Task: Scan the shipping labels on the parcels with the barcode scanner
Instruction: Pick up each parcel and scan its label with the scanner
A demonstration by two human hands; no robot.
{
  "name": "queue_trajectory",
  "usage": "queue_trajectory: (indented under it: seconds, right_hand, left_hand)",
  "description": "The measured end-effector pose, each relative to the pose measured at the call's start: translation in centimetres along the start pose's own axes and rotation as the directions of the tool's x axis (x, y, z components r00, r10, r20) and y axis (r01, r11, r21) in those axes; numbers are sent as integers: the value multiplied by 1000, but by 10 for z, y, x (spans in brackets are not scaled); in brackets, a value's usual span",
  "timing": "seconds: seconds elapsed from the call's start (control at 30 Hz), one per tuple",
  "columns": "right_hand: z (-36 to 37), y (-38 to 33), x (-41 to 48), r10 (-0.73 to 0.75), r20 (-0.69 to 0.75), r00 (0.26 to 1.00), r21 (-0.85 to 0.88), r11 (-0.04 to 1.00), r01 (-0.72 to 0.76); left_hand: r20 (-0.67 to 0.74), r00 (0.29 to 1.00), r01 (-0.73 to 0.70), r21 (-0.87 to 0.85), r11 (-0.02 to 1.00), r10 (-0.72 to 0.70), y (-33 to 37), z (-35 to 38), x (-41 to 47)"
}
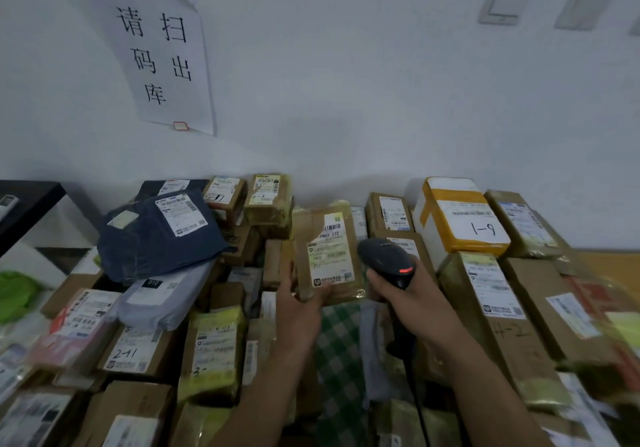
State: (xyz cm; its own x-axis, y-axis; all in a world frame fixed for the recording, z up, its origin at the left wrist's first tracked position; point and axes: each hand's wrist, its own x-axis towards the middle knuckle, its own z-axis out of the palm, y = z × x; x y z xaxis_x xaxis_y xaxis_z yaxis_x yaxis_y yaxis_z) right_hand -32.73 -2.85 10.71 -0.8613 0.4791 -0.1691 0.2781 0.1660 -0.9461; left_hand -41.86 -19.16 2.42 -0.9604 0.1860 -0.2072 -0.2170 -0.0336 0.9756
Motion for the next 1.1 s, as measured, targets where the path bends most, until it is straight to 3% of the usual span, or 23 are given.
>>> queue_trajectory:
  seconds: [0.1,0.3,0.53,0.73,1.1]
  right_hand:
    - [-9,-2,-11,-19,-11,1000,39,999,19]
    - [-25,-2,-32,-32,22,999,35,999,31]
    - [-34,-12,-50,-64,60,996,-19,998,65]
    - [-32,-15,-55,78,72,994,-38,996,-76]
    - [-27,-16,-58,188,99,977,-91,980,-179]
  left_hand:
    - [38,999,-11,-31,999,13,1,11,-23]
    - [143,987,-89,132,987,69,2,21,-45]
    - [12,989,-151,118,982,151,0,26,-39]
    - [-76,981,-162,193,968,179,-25,33,-2]
    - [-119,972,-159,291,943,201,-35,42,17]
